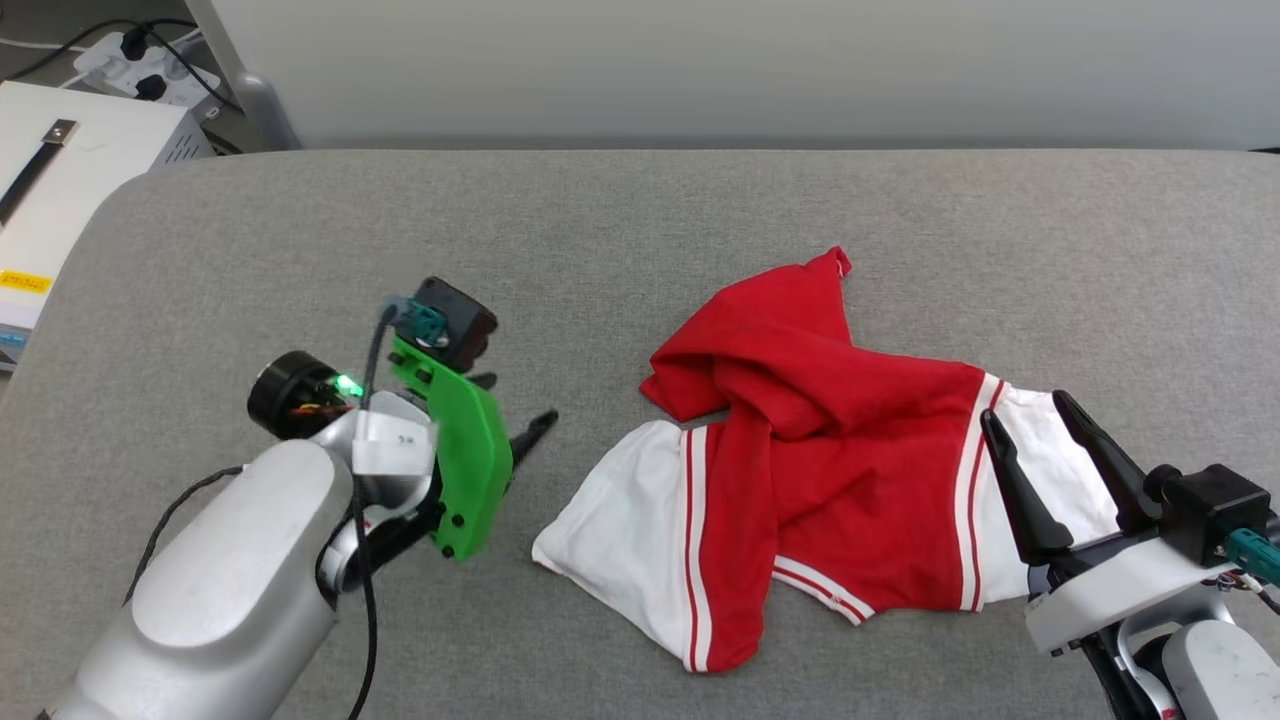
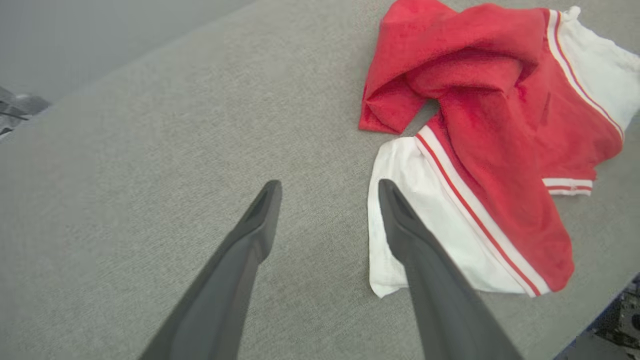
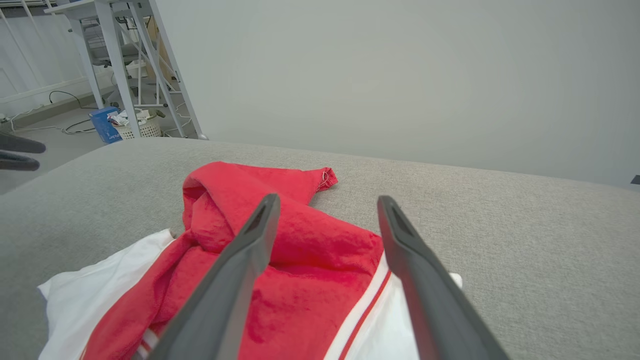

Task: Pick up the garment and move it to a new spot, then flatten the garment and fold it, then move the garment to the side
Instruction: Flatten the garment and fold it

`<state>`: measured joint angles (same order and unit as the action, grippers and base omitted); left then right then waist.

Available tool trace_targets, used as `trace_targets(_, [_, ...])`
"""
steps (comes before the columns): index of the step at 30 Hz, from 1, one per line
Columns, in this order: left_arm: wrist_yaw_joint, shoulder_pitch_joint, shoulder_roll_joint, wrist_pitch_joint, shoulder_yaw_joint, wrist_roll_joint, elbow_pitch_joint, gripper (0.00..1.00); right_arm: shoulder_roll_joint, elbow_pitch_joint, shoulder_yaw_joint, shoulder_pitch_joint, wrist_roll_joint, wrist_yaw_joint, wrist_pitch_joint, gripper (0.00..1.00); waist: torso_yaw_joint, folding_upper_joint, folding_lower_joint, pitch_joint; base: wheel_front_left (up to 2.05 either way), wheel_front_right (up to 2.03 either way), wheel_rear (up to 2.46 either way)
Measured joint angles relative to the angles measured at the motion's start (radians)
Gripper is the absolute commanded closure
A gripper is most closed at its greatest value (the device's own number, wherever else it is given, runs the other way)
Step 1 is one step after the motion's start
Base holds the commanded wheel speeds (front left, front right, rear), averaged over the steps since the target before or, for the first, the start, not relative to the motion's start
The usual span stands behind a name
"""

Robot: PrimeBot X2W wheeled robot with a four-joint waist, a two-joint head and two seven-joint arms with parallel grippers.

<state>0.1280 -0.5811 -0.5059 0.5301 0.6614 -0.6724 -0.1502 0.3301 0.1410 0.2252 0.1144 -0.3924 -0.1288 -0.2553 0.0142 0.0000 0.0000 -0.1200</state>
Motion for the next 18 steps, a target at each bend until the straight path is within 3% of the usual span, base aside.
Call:
trace_targets(6, [0.0,-0.054,-0.035,0.136,0.164,-0.113,-0.008,0.0,-0.013,-0.012,-0.006,0.0,0.018,0.0,0.006,0.0,-0.014,0.0,0.0,-0.025,0.0,0.0,0.0])
trace_targets(18, [0.001,-0.101,-0.023,0.113,0.386,-0.126,-0.178,0.0,-0.022,0.008,0.03,0.056,0.019,0.0,0.013,0.0,-0.053,0.0,0.0,-0.103,0.0,0.0,0.0])
